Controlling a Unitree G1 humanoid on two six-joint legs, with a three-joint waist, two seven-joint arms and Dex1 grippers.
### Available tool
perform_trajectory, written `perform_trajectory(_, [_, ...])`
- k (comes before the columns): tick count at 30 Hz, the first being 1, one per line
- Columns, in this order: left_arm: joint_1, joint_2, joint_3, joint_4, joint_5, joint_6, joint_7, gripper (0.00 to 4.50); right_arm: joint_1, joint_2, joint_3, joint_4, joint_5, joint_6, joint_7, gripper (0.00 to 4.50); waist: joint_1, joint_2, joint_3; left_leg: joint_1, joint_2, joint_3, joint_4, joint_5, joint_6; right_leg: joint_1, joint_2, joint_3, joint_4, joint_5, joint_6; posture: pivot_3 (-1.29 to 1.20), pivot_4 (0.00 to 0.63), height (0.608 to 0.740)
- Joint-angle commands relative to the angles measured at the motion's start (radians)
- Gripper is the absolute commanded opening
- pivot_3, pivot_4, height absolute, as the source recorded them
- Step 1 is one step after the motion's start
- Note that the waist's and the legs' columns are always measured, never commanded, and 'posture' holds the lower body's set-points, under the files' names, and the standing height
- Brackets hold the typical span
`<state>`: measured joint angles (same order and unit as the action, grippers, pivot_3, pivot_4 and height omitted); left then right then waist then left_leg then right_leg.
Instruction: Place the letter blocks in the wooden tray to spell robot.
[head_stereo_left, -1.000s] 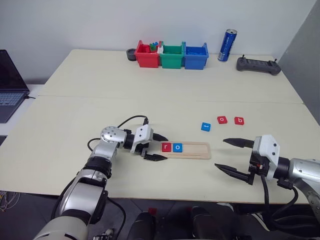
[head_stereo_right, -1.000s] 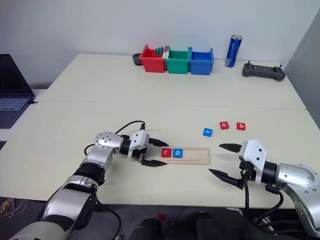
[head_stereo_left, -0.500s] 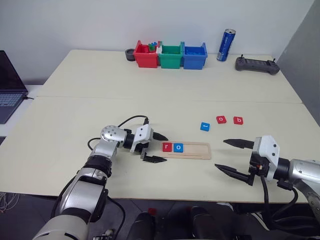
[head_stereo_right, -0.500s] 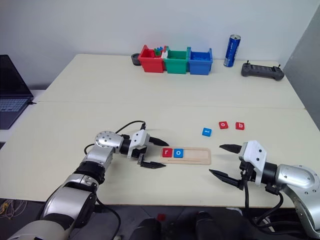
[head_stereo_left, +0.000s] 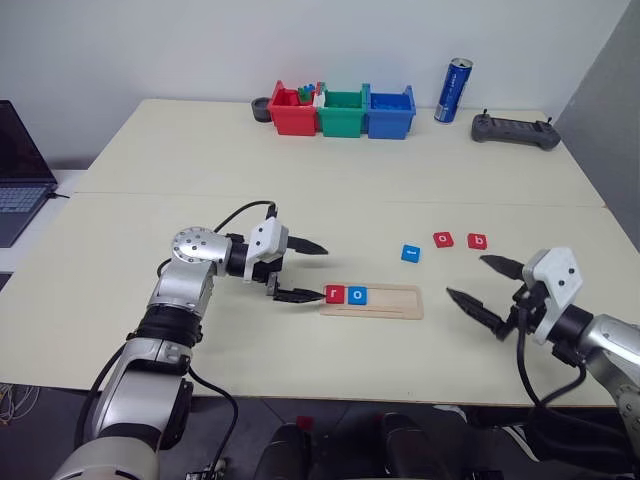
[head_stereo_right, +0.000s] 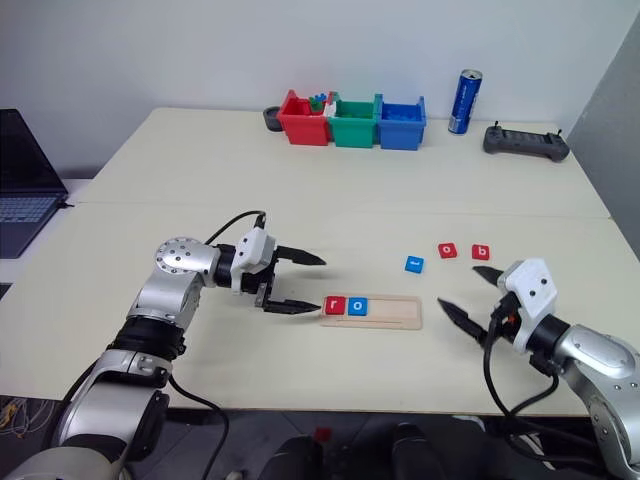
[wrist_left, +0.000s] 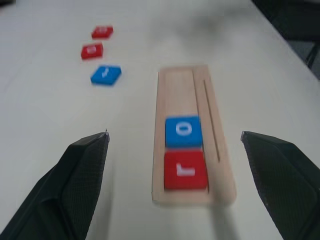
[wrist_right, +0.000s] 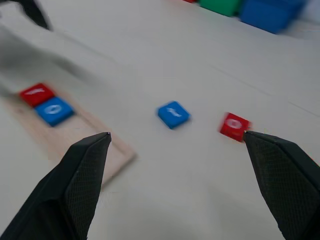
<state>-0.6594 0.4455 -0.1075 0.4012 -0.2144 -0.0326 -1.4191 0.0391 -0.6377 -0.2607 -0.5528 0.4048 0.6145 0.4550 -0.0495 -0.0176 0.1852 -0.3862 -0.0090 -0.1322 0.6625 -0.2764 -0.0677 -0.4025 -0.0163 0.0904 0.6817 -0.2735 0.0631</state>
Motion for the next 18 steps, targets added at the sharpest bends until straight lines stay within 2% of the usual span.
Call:
perform_trajectory(1, [0.016, -0.054, -0.012, -0.103, -0.007, 0.048, 0.117, 4.48, -0.073, 0.069, 0.023, 0.049, -0.105, 0.053, -0.183, 4.50, 0.000, 0.000, 0.000, 0.000, 0.000, 0.000, 0.000, 0.000, 0.000, 0.000, 0.000, 0.000, 0.000, 0.000, 0.000, 0.00, 0.150, 0.740])
perform_trajectory(5, [0.020, -0.096, -0.032, -0.154, -0.009, 0.095, 0.183, 4.48, -0.171, 0.156, 0.044, 0.141, -0.157, 0.089, -0.284, 4.50, -0.007, 0.001, 0.000, 0.001, 0.001, 0.001, 0.000, 0.000, 0.000, -0.001, 0.001, 0.002, 0.001, 0.000, -0.001, 0.00, 0.150, 0.740])
perform_trajectory(10, [0.012, -0.120, -0.054, -0.144, 0.002, 0.073, 0.219, 4.48, -0.266, 0.198, 0.035, 0.287, -0.193, 0.086, -0.336, 4.50, -0.006, 0.001, 0.000, 0.001, 0.000, 0.002, -0.001, 0.000, 0.000, -0.001, 0.001, 0.003, 0.000, 0.000, -0.001, 0.00, 0.150, 0.740])
perform_trajectory(18, [-0.011, -0.127, -0.068, -0.114, 0.001, 0.042, 0.213, 4.48, -0.439, 0.308, -0.064, 0.520, -0.111, 0.084, -0.372, 4.50, -0.009, 0.001, -0.001, 0.002, 0.001, 0.003, -0.001, 0.000, 0.000, -0.001, 0.001, 0.003, 0.001, 0.000, -0.001, 0.00, 0.150, 0.740])
